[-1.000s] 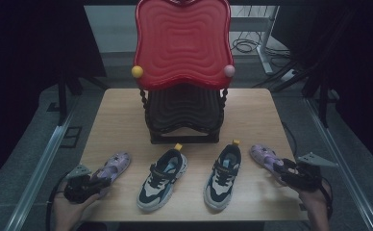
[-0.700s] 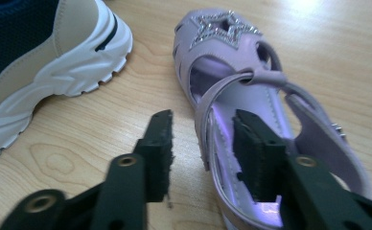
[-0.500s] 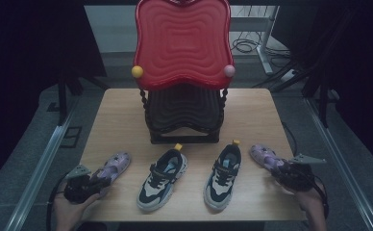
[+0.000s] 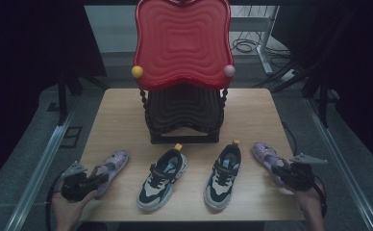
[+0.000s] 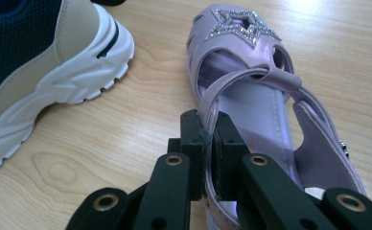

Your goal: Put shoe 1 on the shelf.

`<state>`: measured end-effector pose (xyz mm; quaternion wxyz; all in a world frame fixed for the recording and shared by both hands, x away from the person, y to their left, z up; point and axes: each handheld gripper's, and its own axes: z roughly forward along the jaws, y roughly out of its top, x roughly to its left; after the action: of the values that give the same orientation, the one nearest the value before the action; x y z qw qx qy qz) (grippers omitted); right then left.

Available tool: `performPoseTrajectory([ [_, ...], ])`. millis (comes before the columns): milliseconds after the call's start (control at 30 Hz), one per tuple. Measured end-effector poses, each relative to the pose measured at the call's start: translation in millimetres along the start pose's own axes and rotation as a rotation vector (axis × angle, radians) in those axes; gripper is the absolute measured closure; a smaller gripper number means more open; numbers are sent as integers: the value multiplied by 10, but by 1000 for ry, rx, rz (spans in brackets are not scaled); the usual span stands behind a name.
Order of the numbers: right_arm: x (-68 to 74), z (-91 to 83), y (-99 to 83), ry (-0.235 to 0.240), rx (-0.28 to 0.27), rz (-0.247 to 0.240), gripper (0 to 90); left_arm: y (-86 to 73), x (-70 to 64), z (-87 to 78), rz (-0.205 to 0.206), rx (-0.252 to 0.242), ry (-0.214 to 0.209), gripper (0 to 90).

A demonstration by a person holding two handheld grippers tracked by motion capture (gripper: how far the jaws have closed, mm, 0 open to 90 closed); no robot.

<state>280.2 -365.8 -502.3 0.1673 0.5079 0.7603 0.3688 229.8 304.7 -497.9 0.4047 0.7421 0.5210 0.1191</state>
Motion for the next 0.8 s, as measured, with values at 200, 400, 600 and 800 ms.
performPoseTrajectory([
  [200, -31, -64, 5, 1, -51, 51, 854, 27, -1, -73, -12, -59, 21, 868],
  [400, 1, -162, 54, 1, -118, 84, 854, 115, -40, -177, -10, -131, -5, 868],
  [600, 38, -269, 92, 25, -187, 108, 853, 246, -77, -219, -27, -180, -47, 867],
  [800, 116, -347, 158, 43, -260, 135, 853, 390, -154, -221, -17, -206, -77, 867],
])
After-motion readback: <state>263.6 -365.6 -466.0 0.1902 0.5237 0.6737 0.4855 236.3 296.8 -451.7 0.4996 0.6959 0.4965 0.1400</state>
